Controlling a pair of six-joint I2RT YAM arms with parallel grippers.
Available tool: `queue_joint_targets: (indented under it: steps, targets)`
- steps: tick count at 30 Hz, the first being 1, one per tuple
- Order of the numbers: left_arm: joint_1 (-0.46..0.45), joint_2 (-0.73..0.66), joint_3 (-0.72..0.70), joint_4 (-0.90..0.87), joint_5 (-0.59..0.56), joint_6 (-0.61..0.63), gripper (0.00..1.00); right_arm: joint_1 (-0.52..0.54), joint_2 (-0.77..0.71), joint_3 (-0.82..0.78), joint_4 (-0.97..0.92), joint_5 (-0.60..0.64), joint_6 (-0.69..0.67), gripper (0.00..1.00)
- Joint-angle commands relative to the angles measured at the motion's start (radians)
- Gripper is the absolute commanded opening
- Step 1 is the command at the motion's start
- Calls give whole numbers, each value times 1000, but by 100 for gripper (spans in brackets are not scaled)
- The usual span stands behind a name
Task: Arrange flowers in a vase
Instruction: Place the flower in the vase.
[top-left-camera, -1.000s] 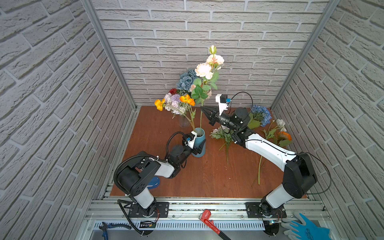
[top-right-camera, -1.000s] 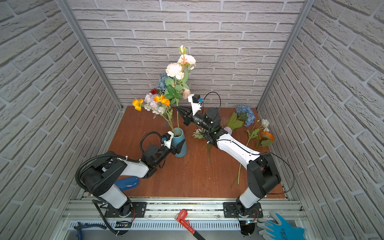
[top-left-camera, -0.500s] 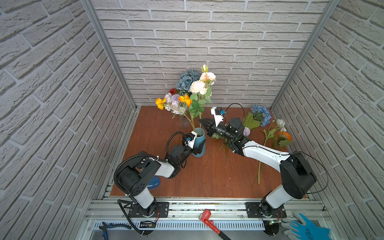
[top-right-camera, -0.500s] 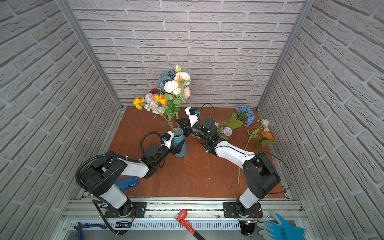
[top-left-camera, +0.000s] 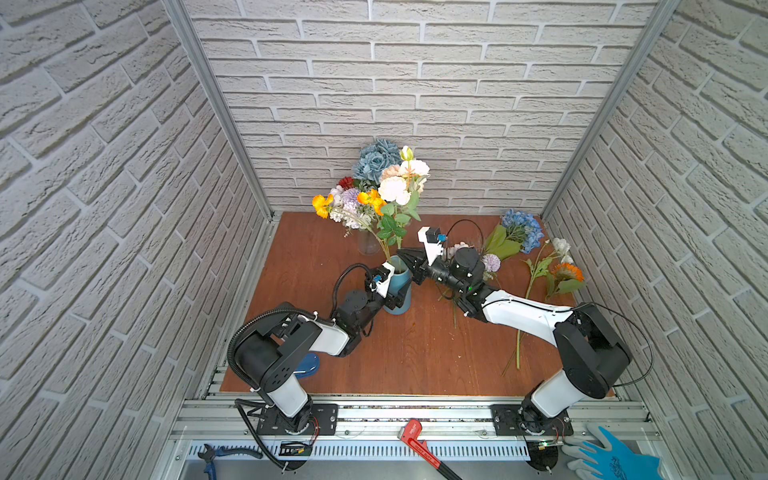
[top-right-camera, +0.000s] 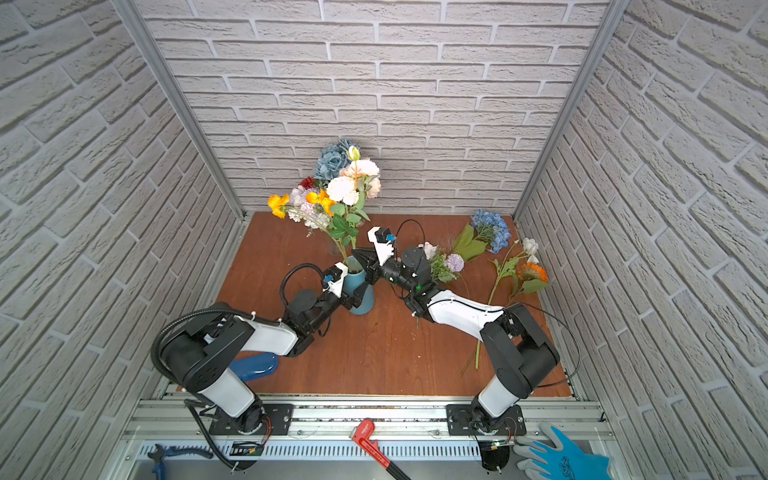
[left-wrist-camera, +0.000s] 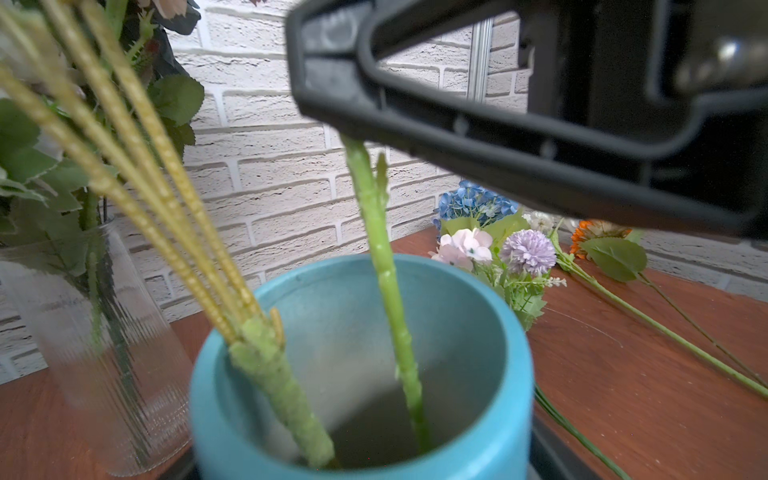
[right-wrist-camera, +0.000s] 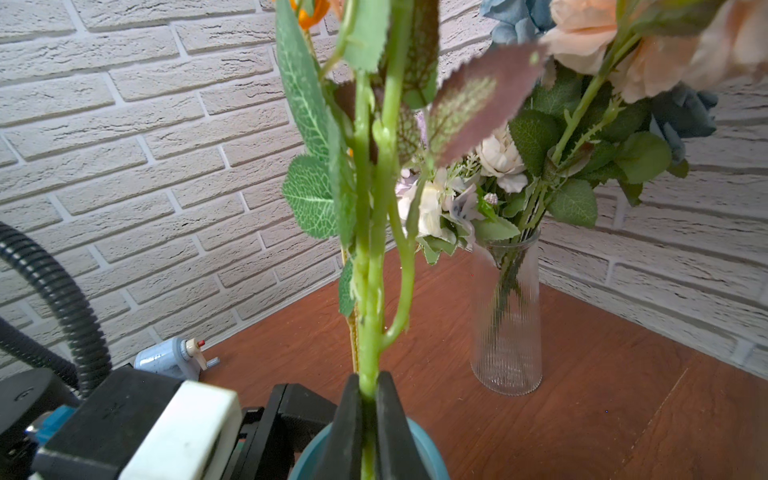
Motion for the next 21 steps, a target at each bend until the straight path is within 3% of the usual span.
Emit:
queue_joint_targets:
  steps: [1,3,11,16,21]
  targets:
    - [-7,-15,14,17,0,35,13,11,11,-26,50,23,-22,6]
    - [-8,-18,15,11,0,38,0,12,11,-34,50,30,-23,7]
    - [-12,-23,20,-10,-5,38,0,12,18,-32,22,34,-31,12]
    - [-13,-28,26,-34,-10,35,0,12,-13,-36,-9,46,-34,33]
    - [-15,-29,23,-29,-20,35,0,11,-80,-48,-87,61,-34,44]
